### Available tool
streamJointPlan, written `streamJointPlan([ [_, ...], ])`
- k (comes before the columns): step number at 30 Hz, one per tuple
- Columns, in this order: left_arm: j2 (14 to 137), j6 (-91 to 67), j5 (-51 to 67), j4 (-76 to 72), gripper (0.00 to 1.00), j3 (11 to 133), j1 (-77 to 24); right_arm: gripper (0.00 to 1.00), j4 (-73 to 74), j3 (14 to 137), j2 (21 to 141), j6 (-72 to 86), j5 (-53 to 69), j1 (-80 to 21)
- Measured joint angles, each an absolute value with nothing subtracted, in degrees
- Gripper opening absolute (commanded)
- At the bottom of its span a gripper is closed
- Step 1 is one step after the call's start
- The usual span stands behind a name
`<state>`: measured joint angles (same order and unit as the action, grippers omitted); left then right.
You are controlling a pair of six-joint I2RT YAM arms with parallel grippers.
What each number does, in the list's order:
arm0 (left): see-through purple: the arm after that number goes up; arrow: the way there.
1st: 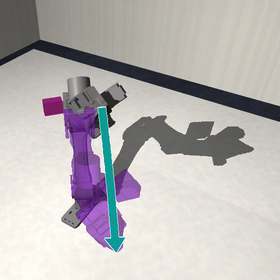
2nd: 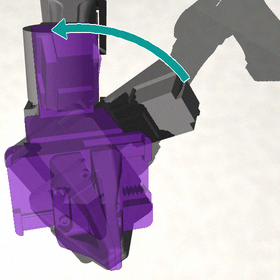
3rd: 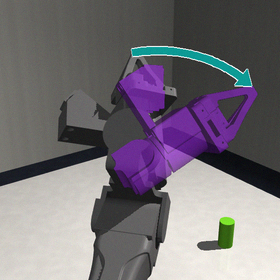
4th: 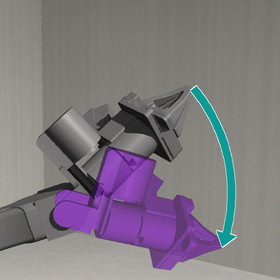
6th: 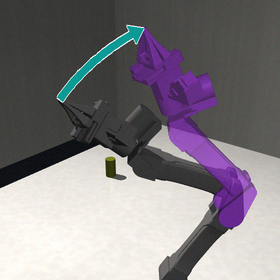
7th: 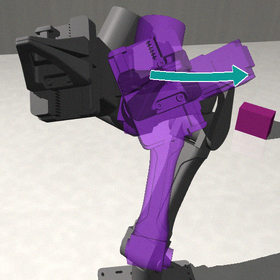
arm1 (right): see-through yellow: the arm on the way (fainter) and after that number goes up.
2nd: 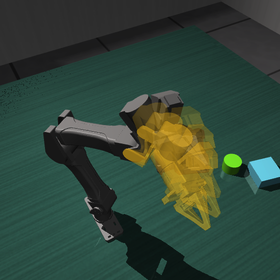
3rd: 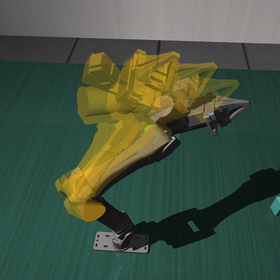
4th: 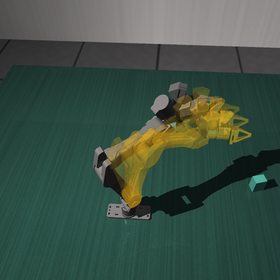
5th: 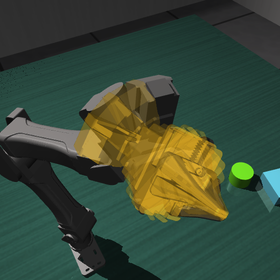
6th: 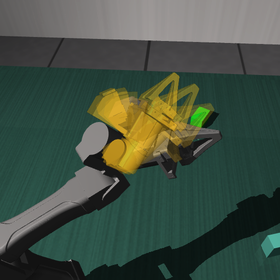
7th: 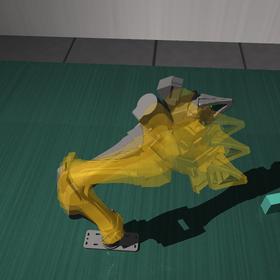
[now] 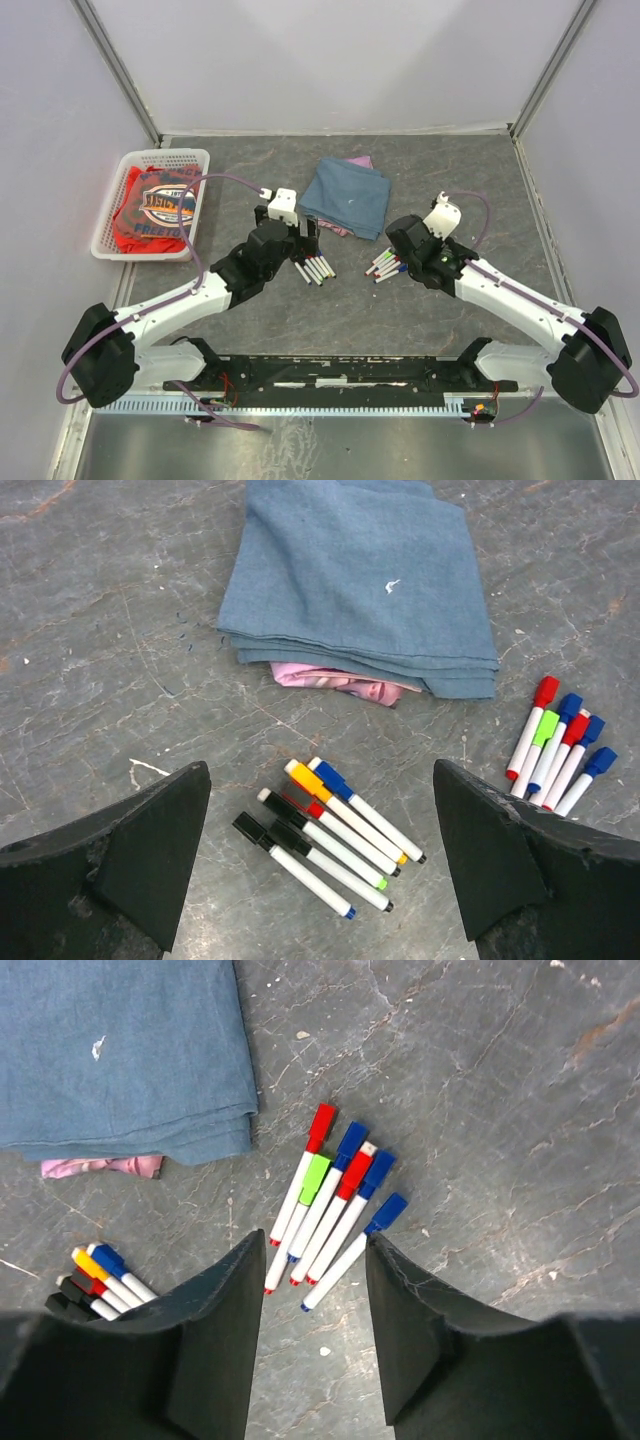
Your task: Open the pen caps
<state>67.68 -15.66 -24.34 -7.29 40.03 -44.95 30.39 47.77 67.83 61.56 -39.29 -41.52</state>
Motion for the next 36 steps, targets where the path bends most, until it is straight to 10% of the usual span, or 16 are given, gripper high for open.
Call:
streamJointPlan([
  [36,67.79,-16.10,-25.39,-7.18,0.97,39.99,-47.37,0.39,27.22,43.75,81.76,78.43,-29.78,-43.05],
])
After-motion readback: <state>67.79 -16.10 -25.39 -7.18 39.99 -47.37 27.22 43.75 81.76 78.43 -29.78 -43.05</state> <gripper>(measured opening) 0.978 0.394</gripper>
